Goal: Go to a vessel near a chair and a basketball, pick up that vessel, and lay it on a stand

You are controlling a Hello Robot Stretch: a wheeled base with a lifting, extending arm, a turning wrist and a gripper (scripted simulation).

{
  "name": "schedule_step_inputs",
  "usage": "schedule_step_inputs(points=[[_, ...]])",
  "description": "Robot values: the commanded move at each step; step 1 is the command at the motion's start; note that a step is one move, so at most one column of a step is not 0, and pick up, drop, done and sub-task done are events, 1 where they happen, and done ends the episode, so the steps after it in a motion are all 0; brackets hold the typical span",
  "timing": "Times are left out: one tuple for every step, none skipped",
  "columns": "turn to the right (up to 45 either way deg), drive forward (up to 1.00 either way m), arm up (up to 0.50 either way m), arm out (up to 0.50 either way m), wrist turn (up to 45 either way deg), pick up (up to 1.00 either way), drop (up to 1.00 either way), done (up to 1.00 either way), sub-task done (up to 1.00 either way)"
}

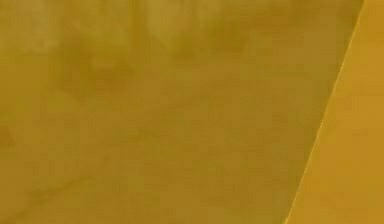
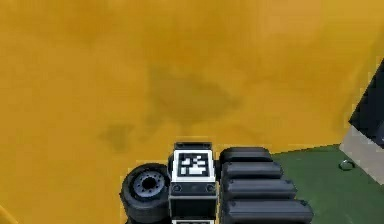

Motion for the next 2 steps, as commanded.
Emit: schedule_step_inputs(points=[[45.0, 0.0, 0.0, 0.0, 0.0, 0.0, 0.0, 0.0, 0.0], [21.0, 0.0, 0.0, 0.0, 0.0, 0.0, 0.0, 0.0, 0.0]])
